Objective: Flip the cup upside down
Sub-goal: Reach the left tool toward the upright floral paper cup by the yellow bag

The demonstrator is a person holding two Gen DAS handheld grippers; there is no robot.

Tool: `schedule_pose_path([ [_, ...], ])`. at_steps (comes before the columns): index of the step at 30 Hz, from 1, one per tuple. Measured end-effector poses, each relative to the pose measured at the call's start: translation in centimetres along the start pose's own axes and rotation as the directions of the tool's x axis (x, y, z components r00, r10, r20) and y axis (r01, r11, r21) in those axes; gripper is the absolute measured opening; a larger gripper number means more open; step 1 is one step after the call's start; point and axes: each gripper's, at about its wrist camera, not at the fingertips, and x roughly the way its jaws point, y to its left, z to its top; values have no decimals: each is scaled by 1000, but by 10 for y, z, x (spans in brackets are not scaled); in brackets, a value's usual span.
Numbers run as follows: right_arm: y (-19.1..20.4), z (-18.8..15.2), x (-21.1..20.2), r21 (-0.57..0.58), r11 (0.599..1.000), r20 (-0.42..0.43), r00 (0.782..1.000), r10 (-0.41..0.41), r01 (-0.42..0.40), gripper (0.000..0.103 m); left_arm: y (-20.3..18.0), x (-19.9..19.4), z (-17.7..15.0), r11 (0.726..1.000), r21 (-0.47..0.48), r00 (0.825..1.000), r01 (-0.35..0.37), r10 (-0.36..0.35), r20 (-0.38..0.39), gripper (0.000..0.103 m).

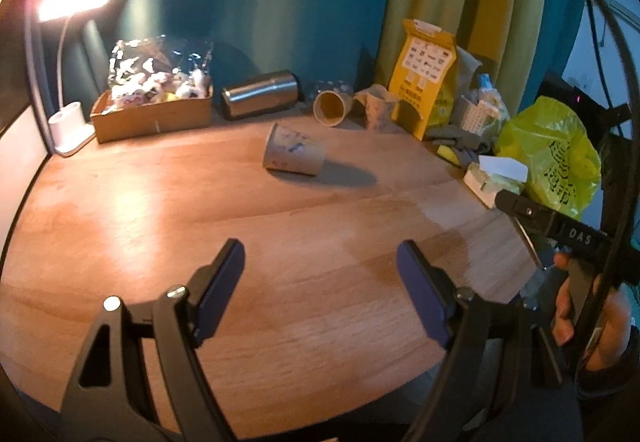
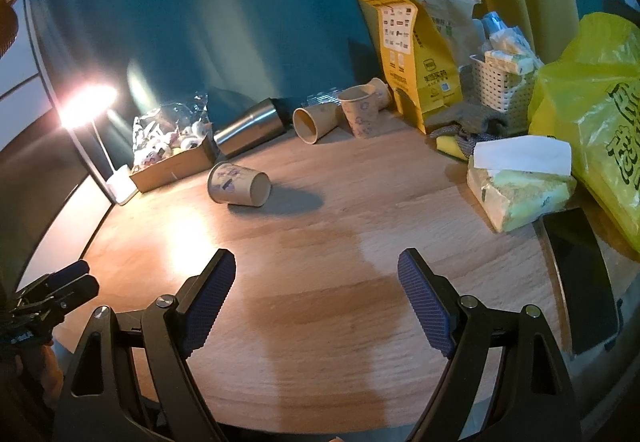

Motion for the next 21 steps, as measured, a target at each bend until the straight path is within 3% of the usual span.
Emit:
schedule_pose_path([
  [6,-30,17,16,29,1000,17,1000,-5,5,86,-23,51,32,998,61,999,17,-15,-40,80],
  [11,-60,31,31,69,998,35,999,-17,14,86,-47,117,74,992,116,996,50,-42,-73,80],
  [17,-99,50,54,130,989,57,995,-78,70,86,-80,193,126,983,162,994,85,-73,-80,80],
  [21,-112,66,69,113,987,69,990,-124,116,86,-97,241,153,978,189,993,82,-64,-97,80],
])
